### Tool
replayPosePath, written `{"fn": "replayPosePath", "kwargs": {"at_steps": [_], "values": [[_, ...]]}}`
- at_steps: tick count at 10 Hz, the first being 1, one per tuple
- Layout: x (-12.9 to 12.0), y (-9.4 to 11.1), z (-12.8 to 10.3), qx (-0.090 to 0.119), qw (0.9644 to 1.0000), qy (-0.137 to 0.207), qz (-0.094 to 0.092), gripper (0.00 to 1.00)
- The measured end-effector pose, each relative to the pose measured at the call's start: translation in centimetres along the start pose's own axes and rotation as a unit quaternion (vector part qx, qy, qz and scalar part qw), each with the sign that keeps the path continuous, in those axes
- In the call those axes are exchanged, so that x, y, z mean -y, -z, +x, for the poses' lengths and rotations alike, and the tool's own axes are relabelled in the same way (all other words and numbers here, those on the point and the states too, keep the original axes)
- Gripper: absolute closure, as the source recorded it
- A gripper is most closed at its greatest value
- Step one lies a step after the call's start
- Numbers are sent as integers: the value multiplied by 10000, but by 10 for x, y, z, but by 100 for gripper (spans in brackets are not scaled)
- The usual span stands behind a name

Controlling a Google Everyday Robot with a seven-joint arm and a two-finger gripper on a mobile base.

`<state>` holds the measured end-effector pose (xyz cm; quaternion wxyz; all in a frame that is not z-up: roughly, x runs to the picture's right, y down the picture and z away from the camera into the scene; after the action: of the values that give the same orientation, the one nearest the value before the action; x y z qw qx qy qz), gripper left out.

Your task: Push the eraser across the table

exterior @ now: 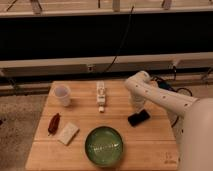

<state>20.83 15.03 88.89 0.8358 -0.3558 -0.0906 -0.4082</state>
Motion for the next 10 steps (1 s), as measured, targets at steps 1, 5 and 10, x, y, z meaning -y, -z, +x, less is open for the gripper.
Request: {"fn": "replayPosePath", "kwargs": {"at_steps": [1, 5, 10], "values": [[0, 0, 0, 0, 10000, 0, 0, 99], [0, 0, 0, 0, 10000, -1, -1, 99], [-3, 0, 0, 8, 10000, 40, -7, 99]]}}
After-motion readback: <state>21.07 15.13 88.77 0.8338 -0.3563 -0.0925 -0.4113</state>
